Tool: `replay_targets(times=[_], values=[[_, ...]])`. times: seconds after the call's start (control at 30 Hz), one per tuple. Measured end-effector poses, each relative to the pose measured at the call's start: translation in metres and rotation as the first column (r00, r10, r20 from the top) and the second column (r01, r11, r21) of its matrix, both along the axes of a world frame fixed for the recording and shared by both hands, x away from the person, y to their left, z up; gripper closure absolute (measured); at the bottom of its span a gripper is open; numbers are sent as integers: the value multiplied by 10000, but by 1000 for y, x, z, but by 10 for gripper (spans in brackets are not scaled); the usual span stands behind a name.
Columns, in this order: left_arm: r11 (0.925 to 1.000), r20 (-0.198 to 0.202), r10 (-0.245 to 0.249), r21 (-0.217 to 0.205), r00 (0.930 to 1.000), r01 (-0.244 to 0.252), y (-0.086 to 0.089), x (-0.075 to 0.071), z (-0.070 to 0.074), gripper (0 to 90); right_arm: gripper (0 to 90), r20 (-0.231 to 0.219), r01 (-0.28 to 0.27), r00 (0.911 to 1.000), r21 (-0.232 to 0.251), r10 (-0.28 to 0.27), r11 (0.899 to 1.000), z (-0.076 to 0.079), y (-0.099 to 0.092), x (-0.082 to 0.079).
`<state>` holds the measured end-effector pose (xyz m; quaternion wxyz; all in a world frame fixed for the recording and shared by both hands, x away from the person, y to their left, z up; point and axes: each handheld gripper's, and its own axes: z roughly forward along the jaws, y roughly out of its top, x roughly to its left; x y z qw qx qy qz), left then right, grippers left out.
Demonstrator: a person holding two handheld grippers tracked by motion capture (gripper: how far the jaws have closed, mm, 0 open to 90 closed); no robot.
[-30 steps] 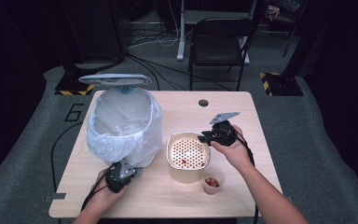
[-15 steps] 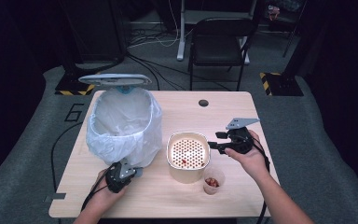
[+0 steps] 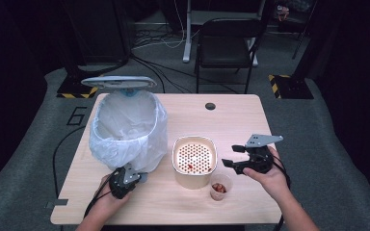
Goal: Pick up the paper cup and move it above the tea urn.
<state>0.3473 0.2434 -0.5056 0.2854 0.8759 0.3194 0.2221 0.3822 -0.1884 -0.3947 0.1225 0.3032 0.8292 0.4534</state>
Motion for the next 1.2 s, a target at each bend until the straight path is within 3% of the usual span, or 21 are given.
replay_targets(times=[0.37,0.67,1.2], values=[[10000,-1,11,-12,10000,-11,0,0,0,900,151,-142,-171,9998,11,171,9999,-18,-2,-17],[10000,3,16,11,10000,-16,0,0,0,900,122,-284,-457,9985,164,462,9988,-30,3,-28],[9999,20,-63,91,10000,63,0,1,1,900,26,-441,-1023,9938,-92,1018,9947,-49,20,-36]])
